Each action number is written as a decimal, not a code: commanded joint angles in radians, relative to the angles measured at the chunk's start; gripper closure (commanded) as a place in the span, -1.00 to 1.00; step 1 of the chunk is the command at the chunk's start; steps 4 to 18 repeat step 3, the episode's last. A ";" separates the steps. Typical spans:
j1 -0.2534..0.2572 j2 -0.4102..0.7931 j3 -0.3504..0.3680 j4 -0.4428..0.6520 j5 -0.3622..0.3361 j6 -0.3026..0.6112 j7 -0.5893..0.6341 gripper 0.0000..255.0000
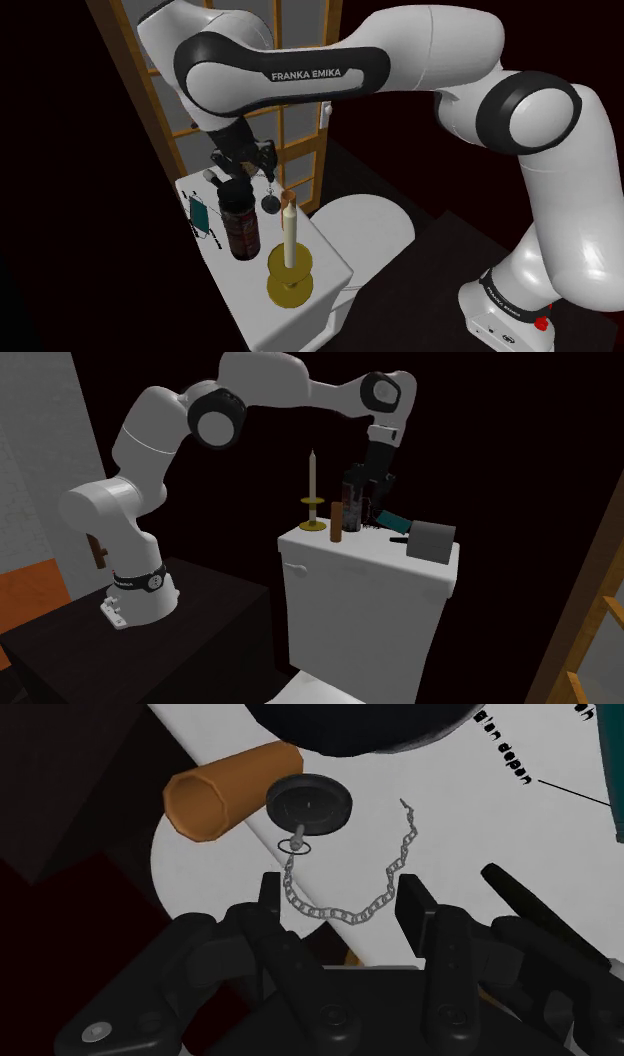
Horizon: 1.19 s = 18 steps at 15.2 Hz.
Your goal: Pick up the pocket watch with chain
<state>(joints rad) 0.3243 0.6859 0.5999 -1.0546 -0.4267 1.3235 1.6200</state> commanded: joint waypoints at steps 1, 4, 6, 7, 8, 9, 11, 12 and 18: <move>0.011 0.004 -0.001 0.038 -0.002 -0.031 -0.005 1.00; 0.012 0.005 -0.002 0.041 -0.002 -0.034 -0.006 1.00; 0.012 0.005 -0.002 0.041 -0.002 -0.034 -0.006 1.00; 0.012 0.005 -0.002 0.041 -0.002 -0.034 -0.006 1.00; 0.012 0.005 -0.002 0.041 -0.002 -0.034 -0.006 1.00; 0.012 0.005 -0.002 0.041 -0.002 -0.034 -0.006 1.00; 0.012 0.005 -0.002 0.041 -0.002 -0.034 -0.006 1.00; 0.012 0.005 -0.002 0.041 -0.002 -0.034 -0.006 1.00; 0.012 0.005 -0.002 0.041 -0.002 -0.034 -0.006 1.00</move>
